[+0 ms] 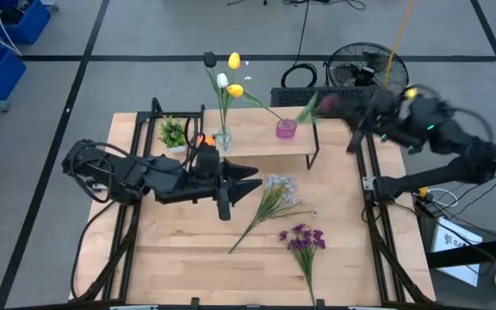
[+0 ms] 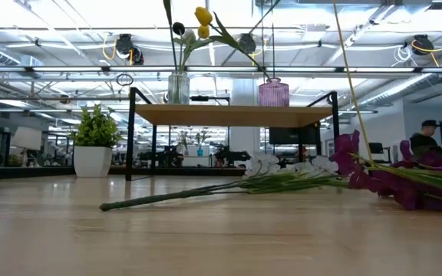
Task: Pick and place flowers into a vace then onto a shelf
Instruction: Put the dark red tulip into the purple vase
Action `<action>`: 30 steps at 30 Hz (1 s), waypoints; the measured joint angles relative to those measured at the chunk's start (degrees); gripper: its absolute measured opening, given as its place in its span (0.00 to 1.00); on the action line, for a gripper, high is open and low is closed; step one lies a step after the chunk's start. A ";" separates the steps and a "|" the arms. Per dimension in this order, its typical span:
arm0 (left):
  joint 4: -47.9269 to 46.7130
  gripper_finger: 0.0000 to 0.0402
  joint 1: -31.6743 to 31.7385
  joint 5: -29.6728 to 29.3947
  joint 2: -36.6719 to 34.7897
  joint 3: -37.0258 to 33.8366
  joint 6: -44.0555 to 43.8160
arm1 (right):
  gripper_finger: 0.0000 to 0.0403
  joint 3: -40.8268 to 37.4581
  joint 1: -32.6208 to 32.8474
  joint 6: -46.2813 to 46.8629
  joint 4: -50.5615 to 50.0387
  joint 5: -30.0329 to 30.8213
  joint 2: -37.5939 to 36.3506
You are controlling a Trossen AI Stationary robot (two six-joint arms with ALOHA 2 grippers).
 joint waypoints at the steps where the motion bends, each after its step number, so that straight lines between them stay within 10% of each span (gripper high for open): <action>1: 0.66 0.49 0.00 0.00 0.00 0.01 0.52 | 0.00 2.42 -0.60 -2.40 -0.87 2.41 0.64; 30: 0.48 0.49 0.04 -0.53 0.00 0.02 0.64 | 0.00 9.38 -5.48 -10.38 -9.08 5.97 0.59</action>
